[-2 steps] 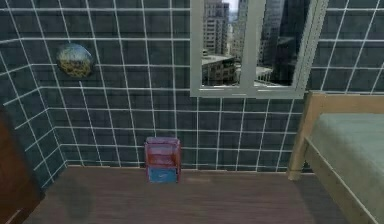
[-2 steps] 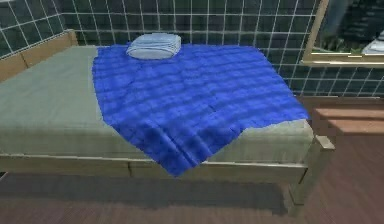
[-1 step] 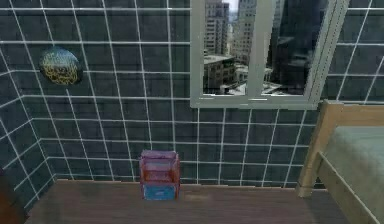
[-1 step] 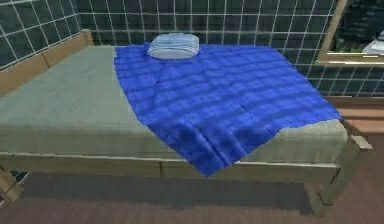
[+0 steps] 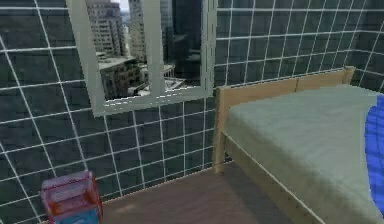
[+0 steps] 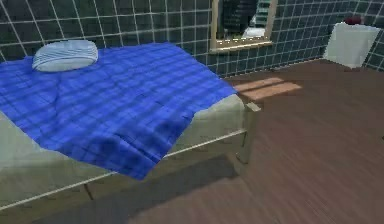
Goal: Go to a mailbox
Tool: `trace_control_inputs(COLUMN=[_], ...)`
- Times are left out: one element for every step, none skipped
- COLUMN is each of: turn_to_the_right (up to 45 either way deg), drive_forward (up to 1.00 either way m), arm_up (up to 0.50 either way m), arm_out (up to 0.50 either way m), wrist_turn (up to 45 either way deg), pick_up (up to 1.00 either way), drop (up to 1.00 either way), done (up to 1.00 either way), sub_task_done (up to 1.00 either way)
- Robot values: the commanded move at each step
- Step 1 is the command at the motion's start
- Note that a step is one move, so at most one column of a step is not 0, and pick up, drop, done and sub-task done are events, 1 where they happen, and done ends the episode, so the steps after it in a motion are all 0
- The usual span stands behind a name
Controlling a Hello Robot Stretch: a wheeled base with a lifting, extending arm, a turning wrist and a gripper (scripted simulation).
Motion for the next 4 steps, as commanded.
trace_control_inputs(turn_to_the_right=[0.0, -45.0, -24.0, 0.0], drive_forward=[0.75, 0.0, 0.0, 0.0], arm_up=[0.0, 0.0, 0.0, 0.0], arm_out=[0.0, 0.0, 0.0, 0.0], wrist_turn=[0.0, 0.0, 0.0, 0.0], pick_up=[0.0, 0.0, 0.0, 0.0], drop=[0.0, 0.0, 0.0, 0.0], done=[0.0, 0.0, 0.0, 1.0], sub_task_done=[0.0, 0.0, 0.0, 0.0])
